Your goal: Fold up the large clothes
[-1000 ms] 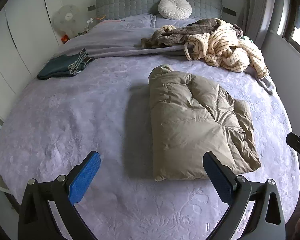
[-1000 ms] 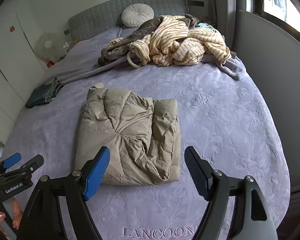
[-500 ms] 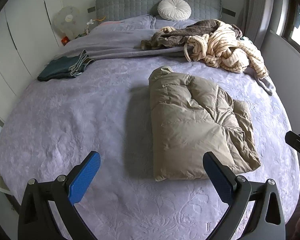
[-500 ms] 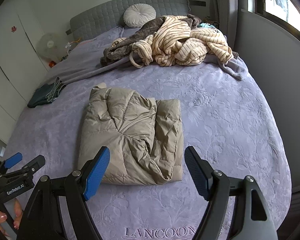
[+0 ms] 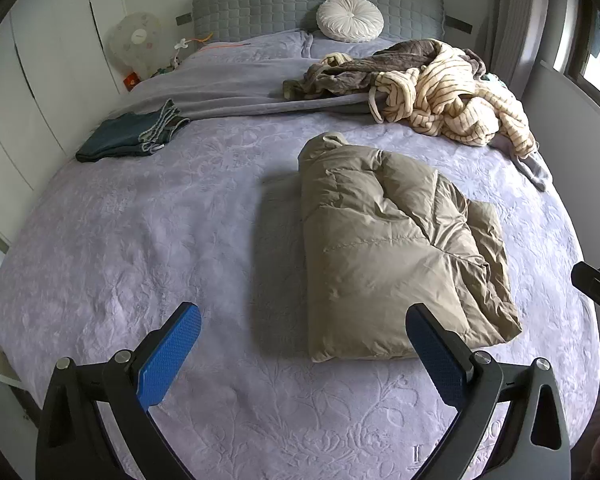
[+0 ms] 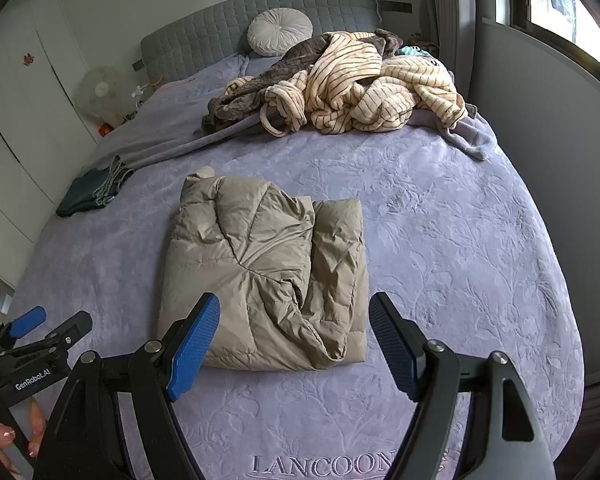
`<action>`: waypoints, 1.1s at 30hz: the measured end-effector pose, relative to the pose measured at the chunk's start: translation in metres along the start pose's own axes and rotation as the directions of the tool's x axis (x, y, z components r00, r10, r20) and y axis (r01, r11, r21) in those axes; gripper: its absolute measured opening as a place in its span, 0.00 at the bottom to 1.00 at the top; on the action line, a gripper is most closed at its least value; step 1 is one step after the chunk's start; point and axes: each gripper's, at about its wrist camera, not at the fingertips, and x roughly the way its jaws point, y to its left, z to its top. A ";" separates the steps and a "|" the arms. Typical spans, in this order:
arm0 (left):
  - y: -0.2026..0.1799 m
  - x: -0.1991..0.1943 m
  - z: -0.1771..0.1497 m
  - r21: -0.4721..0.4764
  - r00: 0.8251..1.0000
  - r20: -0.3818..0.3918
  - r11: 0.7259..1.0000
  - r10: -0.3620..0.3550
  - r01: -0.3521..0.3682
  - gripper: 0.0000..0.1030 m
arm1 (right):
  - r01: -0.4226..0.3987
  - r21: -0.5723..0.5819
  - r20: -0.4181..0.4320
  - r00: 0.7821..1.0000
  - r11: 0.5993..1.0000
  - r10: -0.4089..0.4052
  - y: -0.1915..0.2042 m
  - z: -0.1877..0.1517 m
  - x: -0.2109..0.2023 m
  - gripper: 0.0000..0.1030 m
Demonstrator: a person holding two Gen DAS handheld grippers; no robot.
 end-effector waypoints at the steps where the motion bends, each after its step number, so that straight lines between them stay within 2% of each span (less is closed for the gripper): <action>1: 0.000 0.000 0.000 0.001 1.000 0.000 1.000 0.000 0.000 1.00 | 0.000 0.001 0.000 1.000 1.000 0.000 0.000 0.000 0.000 0.77; 33: -0.001 0.000 0.000 0.003 1.000 0.000 1.000 0.002 -0.002 1.00 | 0.001 0.004 -0.001 1.000 1.000 -0.001 0.004 -0.001 -0.001 0.77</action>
